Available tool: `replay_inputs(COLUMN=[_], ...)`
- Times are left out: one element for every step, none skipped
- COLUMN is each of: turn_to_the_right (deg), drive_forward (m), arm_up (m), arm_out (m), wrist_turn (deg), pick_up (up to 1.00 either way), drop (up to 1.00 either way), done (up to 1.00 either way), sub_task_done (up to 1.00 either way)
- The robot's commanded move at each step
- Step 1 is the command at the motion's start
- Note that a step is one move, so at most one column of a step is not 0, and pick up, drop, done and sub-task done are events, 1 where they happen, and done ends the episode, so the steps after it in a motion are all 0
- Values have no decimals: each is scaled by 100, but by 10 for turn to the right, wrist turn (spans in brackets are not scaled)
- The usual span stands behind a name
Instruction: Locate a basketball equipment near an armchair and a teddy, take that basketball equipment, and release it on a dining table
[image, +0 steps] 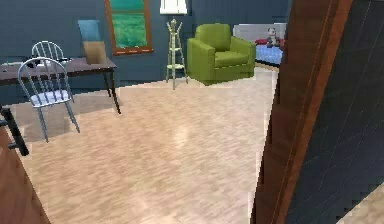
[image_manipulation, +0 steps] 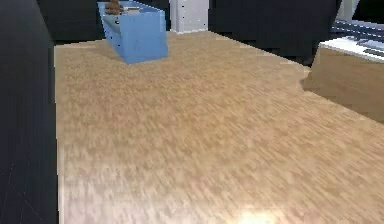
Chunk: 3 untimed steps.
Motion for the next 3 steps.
replay_inputs(turn_to_the_right=[120, 0, -360], drive_forward=[0, 25, 0], arm_up=[0, 0, 0], arm_out=[0, 0, 0], wrist_turn=[0, 0, 0], pick_up=[0, 0, 0], drop=[0, 0, 0], done=[0, 0, 0], sub_task_done=[0, 0, 0])
